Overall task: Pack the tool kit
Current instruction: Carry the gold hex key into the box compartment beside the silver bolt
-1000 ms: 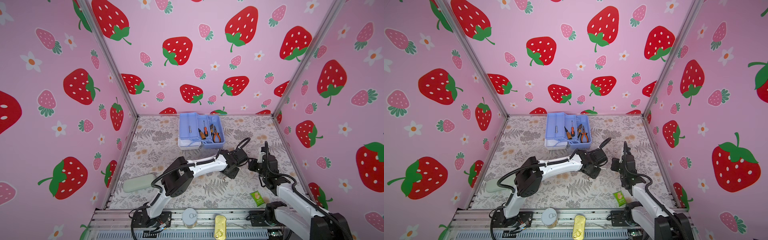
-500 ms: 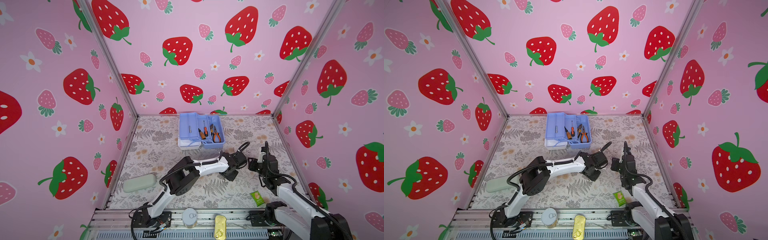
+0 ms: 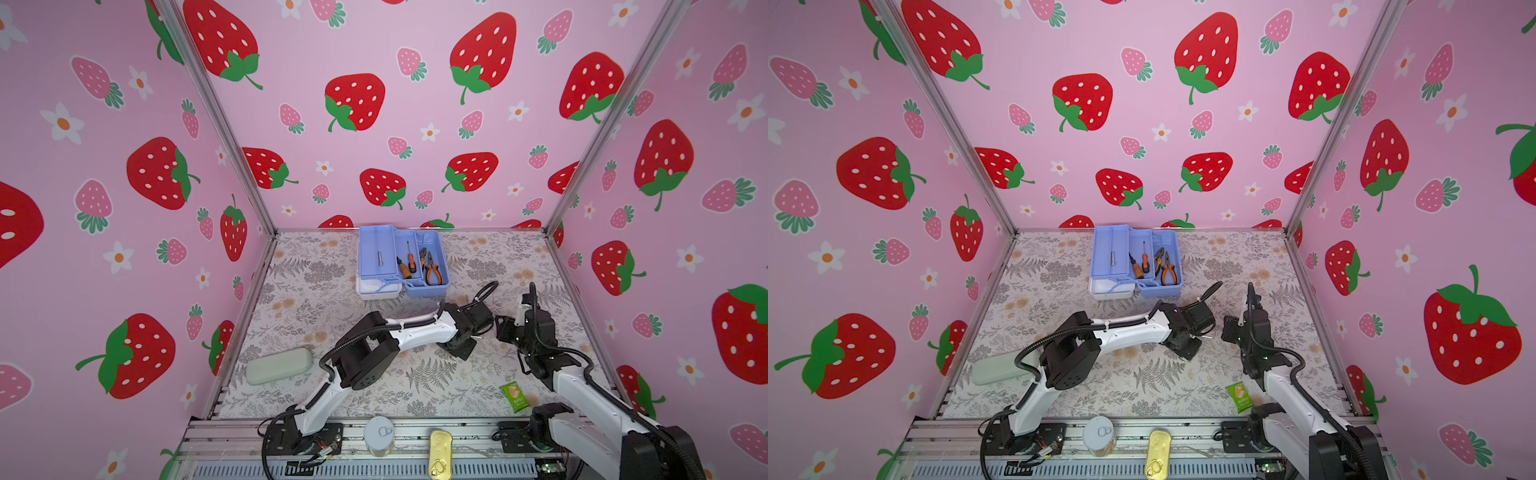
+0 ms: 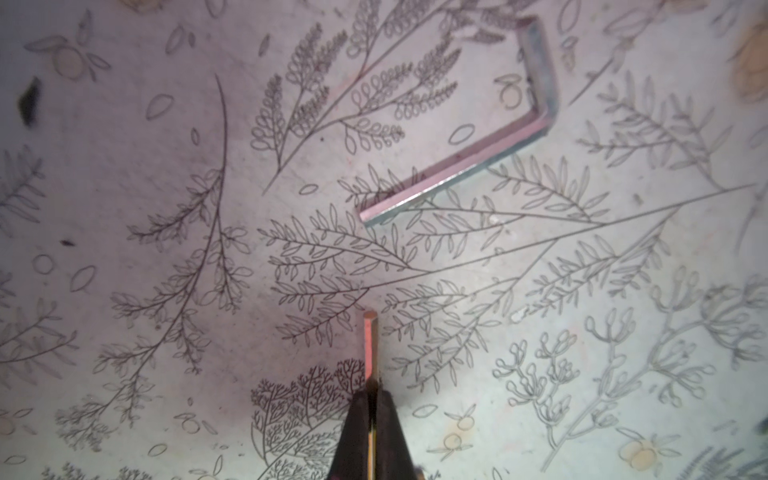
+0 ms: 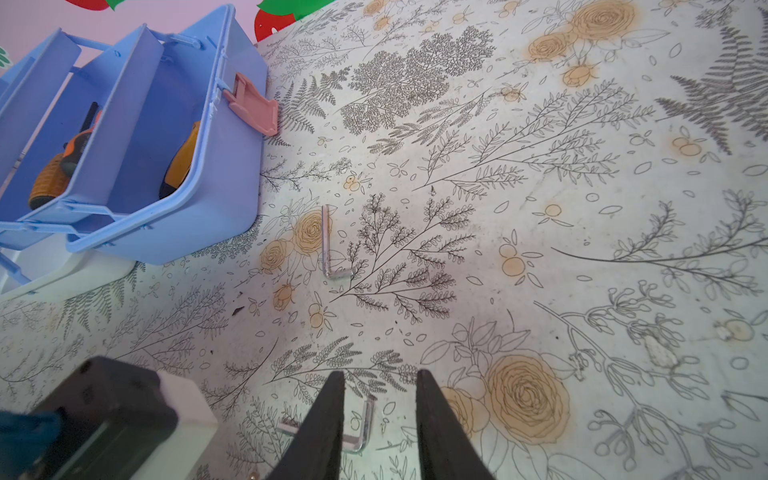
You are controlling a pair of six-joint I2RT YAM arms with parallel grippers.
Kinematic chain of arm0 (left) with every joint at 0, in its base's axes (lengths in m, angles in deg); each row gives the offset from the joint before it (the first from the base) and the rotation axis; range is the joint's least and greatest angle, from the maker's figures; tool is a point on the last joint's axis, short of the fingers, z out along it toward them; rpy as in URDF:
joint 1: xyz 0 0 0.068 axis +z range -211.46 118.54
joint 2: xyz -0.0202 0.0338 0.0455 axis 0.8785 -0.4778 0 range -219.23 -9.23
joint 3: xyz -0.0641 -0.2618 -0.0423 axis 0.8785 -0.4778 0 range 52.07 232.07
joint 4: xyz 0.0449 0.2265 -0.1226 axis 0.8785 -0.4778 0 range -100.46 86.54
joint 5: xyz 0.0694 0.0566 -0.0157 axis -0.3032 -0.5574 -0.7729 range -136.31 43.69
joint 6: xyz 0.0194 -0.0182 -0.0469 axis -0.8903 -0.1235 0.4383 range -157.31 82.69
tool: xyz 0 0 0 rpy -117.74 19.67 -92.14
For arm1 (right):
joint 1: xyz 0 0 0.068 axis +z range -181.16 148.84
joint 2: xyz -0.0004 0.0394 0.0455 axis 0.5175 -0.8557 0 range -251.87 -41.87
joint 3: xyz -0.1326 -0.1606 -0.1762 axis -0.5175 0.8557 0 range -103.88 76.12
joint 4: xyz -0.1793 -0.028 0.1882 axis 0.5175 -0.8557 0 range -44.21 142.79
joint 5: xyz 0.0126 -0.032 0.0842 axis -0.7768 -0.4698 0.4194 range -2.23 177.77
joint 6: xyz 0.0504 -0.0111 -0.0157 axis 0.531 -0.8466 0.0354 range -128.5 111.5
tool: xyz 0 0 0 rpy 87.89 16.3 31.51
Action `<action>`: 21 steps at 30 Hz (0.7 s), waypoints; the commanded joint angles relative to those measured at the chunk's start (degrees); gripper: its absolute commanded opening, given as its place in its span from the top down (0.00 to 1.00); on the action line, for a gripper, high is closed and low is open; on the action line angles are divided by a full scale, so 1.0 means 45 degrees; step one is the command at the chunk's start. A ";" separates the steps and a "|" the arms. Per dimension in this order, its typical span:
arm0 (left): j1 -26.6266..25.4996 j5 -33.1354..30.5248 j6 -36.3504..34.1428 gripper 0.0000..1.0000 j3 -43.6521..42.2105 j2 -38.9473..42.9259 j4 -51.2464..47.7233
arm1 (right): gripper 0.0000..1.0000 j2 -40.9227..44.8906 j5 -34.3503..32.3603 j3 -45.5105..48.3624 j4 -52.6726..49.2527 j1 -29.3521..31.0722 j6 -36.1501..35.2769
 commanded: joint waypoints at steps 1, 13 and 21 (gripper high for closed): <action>0.0783 0.0284 0.0550 1.00 -0.0852 0.0729 0.0231 | 0.68 -0.0007 -0.0025 -0.0247 0.0029 -0.0055 0.0018; 0.3583 -0.0685 0.0103 1.00 -0.1017 0.5296 -0.0214 | 0.68 -0.0025 0.0043 -0.0247 0.0029 -0.0077 0.0034; 0.6711 -0.2325 -0.0086 1.00 -0.0376 0.5858 -0.0607 | 0.68 -0.0076 0.0039 -0.0267 0.0034 -0.0072 0.0009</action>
